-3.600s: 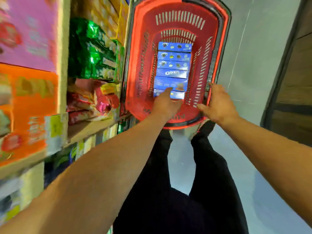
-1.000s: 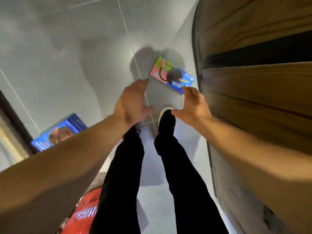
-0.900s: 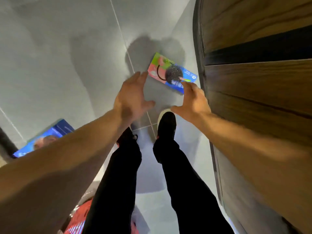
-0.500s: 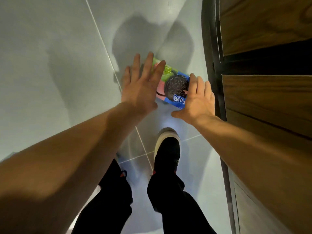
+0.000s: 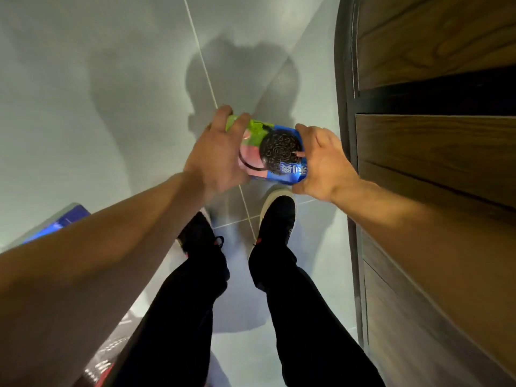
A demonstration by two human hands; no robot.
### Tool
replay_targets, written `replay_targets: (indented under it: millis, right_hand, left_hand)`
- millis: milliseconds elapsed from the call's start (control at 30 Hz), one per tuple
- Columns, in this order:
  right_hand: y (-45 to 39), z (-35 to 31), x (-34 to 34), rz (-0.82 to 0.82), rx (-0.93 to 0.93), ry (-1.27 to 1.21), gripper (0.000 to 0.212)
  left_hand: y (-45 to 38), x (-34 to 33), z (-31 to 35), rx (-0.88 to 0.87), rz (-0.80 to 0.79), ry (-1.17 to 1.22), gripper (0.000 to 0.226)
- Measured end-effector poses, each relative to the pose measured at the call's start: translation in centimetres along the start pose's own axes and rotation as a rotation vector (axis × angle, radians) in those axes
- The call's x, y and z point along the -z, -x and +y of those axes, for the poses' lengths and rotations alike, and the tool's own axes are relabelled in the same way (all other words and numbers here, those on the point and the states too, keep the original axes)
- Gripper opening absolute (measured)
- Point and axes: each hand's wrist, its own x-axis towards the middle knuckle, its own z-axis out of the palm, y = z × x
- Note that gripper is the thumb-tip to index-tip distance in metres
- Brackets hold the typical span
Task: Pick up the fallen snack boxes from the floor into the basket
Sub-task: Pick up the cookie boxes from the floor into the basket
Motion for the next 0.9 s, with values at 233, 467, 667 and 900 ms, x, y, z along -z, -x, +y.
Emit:
replay_targets:
  millis: [233,467,667,900]
  right_hand:
    - [12.5,-11.4,12.1,-0.092,0.14,-0.062,0.109]
    - [27.3,-23.0,25.5,0.051,0.336,0.045,0.091]
    - [36.4,-28.3,31.6,0.142,0.523,0.299,0.069]
    - [41.6,-31.9,35.5,0.067,0.701,0.237,0.052]
  left_hand:
    - [14.3,17.6,6.2,0.166,-0.038,0.216,0.116]
    - [27.8,33.3,14.6,0.41,-0.019,0.437,0.103]
    - [36.9,39.6,17.0,0.606,0.065,0.783,0.079]
    - [46.6,41.0,21.4,0.656,0.295,1.098,0.043]
